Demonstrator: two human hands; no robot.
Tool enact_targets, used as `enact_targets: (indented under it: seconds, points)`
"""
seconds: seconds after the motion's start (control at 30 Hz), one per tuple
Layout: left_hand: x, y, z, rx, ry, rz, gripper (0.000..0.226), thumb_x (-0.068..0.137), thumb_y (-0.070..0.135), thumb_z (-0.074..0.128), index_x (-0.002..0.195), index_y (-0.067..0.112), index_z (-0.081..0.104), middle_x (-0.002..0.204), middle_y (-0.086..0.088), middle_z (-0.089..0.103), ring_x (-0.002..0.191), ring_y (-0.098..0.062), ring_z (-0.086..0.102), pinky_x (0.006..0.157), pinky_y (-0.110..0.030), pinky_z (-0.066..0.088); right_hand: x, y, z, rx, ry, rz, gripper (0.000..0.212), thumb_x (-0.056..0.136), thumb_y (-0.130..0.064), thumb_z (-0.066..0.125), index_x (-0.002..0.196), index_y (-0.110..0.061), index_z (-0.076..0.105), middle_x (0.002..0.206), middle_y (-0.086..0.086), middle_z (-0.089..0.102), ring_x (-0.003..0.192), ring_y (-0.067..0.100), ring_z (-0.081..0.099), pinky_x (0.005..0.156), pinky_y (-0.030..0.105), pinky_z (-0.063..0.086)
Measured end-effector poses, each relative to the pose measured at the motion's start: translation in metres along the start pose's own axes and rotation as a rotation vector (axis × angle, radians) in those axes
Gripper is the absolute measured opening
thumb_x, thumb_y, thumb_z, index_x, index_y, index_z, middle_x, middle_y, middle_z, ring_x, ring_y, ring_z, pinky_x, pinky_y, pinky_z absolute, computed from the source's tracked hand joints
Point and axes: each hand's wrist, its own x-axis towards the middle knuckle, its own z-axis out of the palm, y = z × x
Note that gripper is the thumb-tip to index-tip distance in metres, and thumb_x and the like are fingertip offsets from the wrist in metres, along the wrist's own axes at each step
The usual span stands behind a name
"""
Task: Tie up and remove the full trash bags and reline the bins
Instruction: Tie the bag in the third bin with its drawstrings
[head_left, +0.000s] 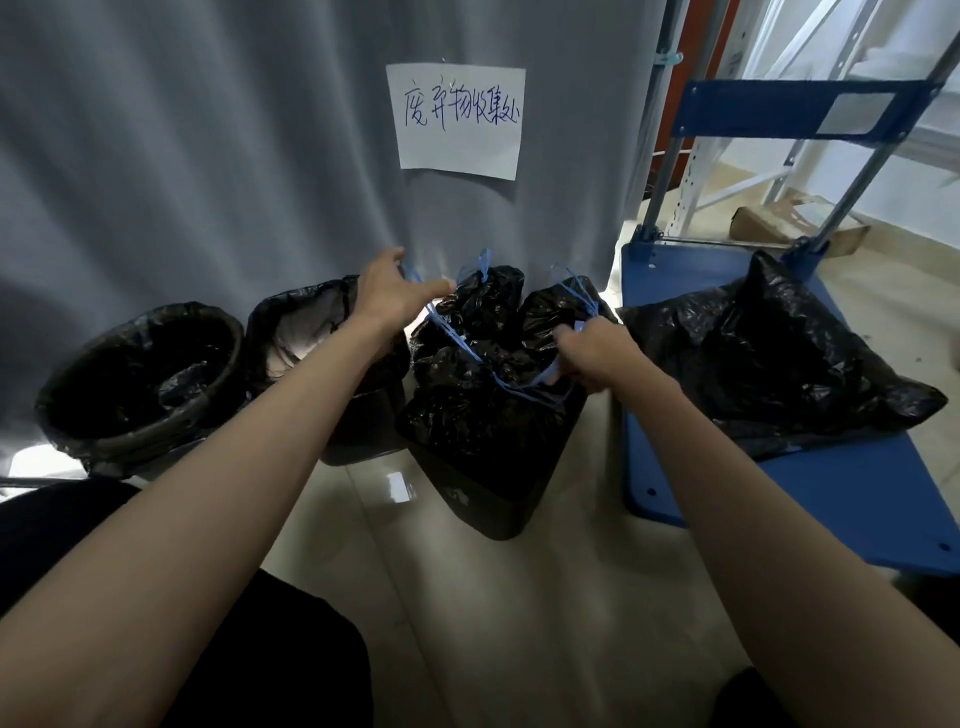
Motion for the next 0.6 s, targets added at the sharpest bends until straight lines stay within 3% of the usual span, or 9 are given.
enact_targets:
  seconds: [0.07,0.13,0.17,0.23,0.3,0.37,0.43,0.53,0.6]
  points:
    - [0.0,0.005,-0.002,0.124,0.014,0.066,0.087,0.075,0.034,0.081,0.146,0.013,0.037,0.148,-0.009,0.035,0.134,-0.026,0.039,0.113,-0.036,0.032,-0.002,-0.001,0.0,-0.296,0.063,-0.039,0.022,0.087,-0.031,0.058,0.096,-0.011,0.057,0.106,0.013,0.06,0.087,0.028,0.057,0.088,0.044,0.048]
    - [-0.002,0.009,-0.003,0.355,0.08,0.248,0.08,0.078,0.027,0.076,0.147,0.017,0.036,0.154,-0.008,0.024,0.139,-0.028,0.028,0.117,-0.037,0.025,-0.005,-0.004,0.002,-0.457,0.164,-0.081,0.045,0.083,-0.025,0.069,0.122,-0.014,0.051,0.128,0.013,0.048,0.116,0.035,0.048,0.099,0.049,0.039]
    - [-0.003,0.011,-0.002,0.445,0.067,0.361,0.074,0.08,0.022,0.073,0.146,0.021,0.039,0.155,-0.007,0.024,0.14,-0.028,0.026,0.118,-0.038,0.023,-0.007,-0.005,0.003,-0.492,0.278,-0.133,0.052,0.082,-0.022,0.072,0.127,-0.014,0.048,0.131,0.014,0.045,0.121,0.037,0.044,0.101,0.049,0.037]
    - [-0.006,0.013,0.004,0.581,-0.078,0.536,0.059,0.084,0.016,0.068,0.139,0.024,0.049,0.149,-0.004,0.04,0.137,-0.025,0.034,0.114,-0.036,0.026,-0.009,-0.011,0.006,-0.534,0.427,-0.275,0.043,0.081,-0.021,0.072,0.12,-0.015,0.055,0.126,0.011,0.05,0.119,0.034,0.046,0.098,0.045,0.035]
    - [-0.008,0.01,0.015,0.687,-0.223,0.596,0.049,0.085,0.012,0.064,0.132,0.023,0.056,0.133,-0.001,0.059,0.127,-0.023,0.049,0.107,-0.034,0.033,-0.009,-0.016,0.011,-0.51,0.283,-0.33,0.026,0.082,-0.034,0.07,0.102,-0.018,0.065,0.108,0.005,0.061,0.109,0.028,0.053,0.097,0.043,0.033]
    - [-0.011,0.003,0.024,0.788,-0.306,0.589,0.039,0.086,0.013,0.062,0.123,0.022,0.058,0.117,0.003,0.068,0.114,-0.021,0.057,0.098,-0.031,0.036,-0.014,-0.019,0.02,-0.519,0.029,-0.275,0.041,0.078,-0.054,0.069,0.092,-0.016,0.063,0.094,0.001,0.061,0.098,0.024,0.055,0.098,0.043,0.032]
    - [-0.011,-0.006,0.03,0.871,-0.364,0.574,0.027,0.087,0.02,0.064,0.114,0.022,0.058,0.108,0.003,0.069,0.106,-0.022,0.058,0.094,-0.031,0.037,-0.019,-0.016,0.03,-0.565,-0.093,-0.249,0.052,0.073,-0.059,0.073,0.091,-0.015,0.054,0.093,0.002,0.054,0.095,0.025,0.053,0.094,0.042,0.035]
    - [-0.008,-0.015,0.031,0.872,-0.451,0.525,0.016,0.087,0.03,0.067,0.099,0.023,0.058,0.095,0.001,0.066,0.097,-0.024,0.059,0.083,-0.036,0.044,-0.021,-0.005,0.036,-0.511,-0.117,-0.249,0.041,0.08,-0.038,0.076,0.096,-0.011,0.049,0.099,0.007,0.055,0.098,0.033,0.059,0.086,0.039,0.047]
    - [-0.006,-0.016,0.03,0.816,-0.486,0.496,0.01,0.087,0.03,0.068,0.088,0.023,0.06,0.087,0.003,0.061,0.092,-0.023,0.06,0.076,-0.034,0.046,-0.02,-0.005,0.035,-0.413,-0.115,-0.213,0.032,0.083,-0.023,0.074,0.102,-0.006,0.054,0.103,0.014,0.061,0.093,0.035,0.064,0.084,0.045,0.055]
